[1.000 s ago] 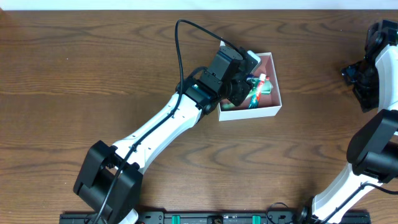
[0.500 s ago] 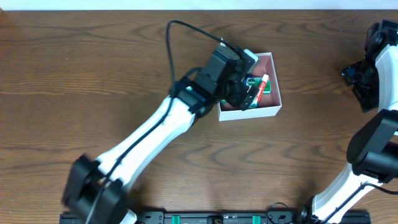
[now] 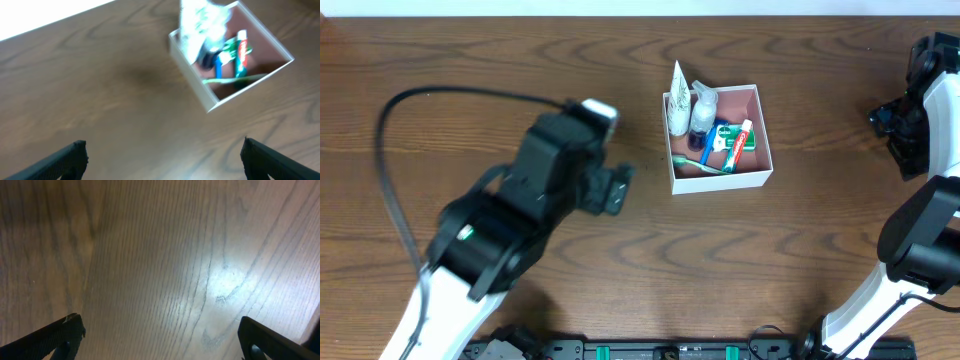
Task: Pack container
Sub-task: 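Withdraw the left gripper away from the box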
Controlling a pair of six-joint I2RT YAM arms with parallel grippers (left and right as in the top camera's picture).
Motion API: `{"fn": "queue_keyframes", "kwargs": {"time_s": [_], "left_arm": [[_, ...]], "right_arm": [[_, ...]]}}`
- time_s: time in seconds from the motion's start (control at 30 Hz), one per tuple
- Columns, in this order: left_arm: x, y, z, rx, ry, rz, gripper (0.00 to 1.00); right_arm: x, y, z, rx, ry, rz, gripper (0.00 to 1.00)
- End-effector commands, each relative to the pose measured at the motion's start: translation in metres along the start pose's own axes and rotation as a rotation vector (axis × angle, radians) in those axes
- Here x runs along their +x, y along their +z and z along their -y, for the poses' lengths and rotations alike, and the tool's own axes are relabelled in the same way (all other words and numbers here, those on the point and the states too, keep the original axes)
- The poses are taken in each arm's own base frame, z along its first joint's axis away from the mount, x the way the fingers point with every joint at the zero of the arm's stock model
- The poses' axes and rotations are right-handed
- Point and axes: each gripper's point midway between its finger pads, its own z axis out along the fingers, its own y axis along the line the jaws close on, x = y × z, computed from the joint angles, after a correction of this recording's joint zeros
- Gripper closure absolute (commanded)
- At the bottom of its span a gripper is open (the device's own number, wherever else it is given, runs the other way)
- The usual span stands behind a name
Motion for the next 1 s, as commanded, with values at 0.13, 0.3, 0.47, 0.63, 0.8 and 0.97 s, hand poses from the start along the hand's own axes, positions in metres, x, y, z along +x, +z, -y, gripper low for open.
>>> {"fn": "queue_keyframes", "kwargs": {"time_s": [0.13,0.3,0.47,0.63,0.8,0.97], "left_arm": [[0.022,-0.035,-0.017,-0.047,-0.045,-0.005,0.02],[0.03,-0.039,-0.018,-0.05,-0.041,-0.026,0.02],[0.03,-0.038,-0.018,-0.05,-0.041,-0.031,0.02],[0.03,-0.037,-0.018,-0.051,-0.04,-0.034,0.02],[0.03,-0.037,-0.018,-0.051,-0.04,-0.035,0.02],[0.03,-0.036,-0.018,-0.051,-0.04,-0.035,0.02]], "right_arm": [[-0.003,0.001,0.001,0.009,0.014,0.011,0.01],[-0.003,0.001,0.001,0.009,0.014,0.01,0.01],[-0.003,0.001,0.001,0.009,0.014,0.011,0.01],[-0.003,0.001,0.001,0.009,0.014,0.011,0.01],[-0.003,0.001,0.001,0.009,0.014,0.011,0.01],[-0.003,0.001,0.001,0.009,0.014,0.011,0.01]]}}
